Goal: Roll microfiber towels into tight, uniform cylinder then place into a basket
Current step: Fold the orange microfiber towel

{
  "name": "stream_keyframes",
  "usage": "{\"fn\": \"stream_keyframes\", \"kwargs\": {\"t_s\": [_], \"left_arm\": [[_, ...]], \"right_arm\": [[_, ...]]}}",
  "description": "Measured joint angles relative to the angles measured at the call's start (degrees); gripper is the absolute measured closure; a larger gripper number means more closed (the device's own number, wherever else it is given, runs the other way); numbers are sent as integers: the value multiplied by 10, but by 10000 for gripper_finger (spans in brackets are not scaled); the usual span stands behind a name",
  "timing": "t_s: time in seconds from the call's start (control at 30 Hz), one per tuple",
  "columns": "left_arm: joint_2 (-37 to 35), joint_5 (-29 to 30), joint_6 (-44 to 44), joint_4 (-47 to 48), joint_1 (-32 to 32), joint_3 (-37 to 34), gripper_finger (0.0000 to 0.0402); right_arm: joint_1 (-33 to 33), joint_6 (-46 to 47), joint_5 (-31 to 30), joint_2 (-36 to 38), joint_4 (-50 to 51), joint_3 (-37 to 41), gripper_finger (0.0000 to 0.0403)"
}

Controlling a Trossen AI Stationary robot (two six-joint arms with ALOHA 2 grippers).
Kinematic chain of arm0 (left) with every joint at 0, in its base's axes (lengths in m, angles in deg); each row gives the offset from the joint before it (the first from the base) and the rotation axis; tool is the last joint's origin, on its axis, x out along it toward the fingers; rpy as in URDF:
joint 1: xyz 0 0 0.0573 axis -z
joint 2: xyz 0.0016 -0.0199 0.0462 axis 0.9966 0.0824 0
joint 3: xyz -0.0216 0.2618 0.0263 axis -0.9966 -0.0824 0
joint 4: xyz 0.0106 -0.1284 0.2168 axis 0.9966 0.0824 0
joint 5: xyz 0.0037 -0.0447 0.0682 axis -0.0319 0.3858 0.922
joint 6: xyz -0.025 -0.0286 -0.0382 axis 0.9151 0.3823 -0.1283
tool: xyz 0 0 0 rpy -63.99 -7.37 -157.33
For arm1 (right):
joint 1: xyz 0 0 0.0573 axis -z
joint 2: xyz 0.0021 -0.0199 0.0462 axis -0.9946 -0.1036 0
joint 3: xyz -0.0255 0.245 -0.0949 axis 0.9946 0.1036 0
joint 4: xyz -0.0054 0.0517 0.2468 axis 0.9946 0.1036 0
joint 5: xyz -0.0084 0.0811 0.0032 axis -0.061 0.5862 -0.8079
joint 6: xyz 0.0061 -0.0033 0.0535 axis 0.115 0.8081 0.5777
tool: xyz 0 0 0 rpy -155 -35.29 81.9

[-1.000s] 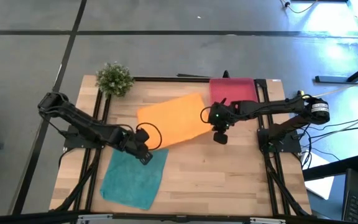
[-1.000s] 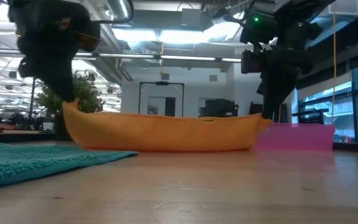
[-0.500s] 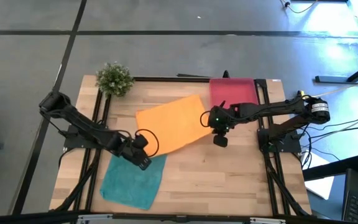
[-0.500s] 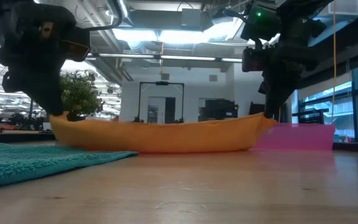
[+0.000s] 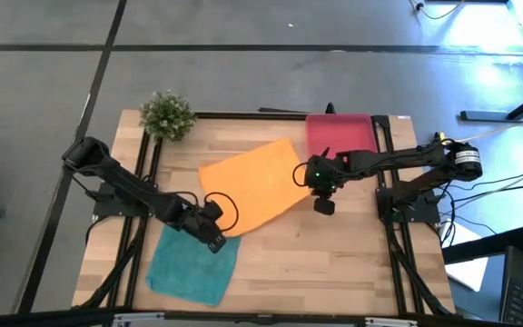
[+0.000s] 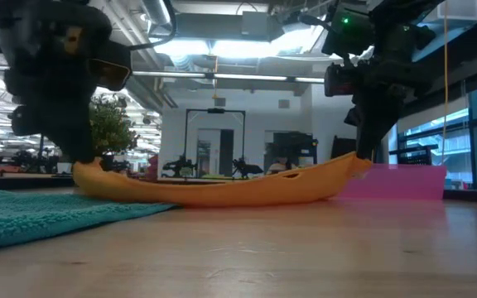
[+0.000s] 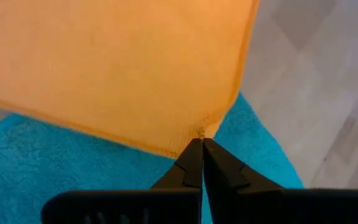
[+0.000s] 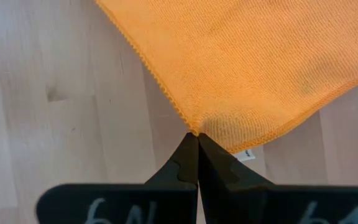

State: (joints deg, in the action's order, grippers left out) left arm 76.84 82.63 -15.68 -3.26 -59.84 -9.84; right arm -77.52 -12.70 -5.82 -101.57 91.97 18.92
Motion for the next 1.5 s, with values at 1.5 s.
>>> {"fn": "stream_keyframes", "kwargs": {"t_s": [1.5], "left_arm": [[69,-107,-310,1,-213,152,402]], "right_arm": [[86,61,0,165,42,-49,249]]}}
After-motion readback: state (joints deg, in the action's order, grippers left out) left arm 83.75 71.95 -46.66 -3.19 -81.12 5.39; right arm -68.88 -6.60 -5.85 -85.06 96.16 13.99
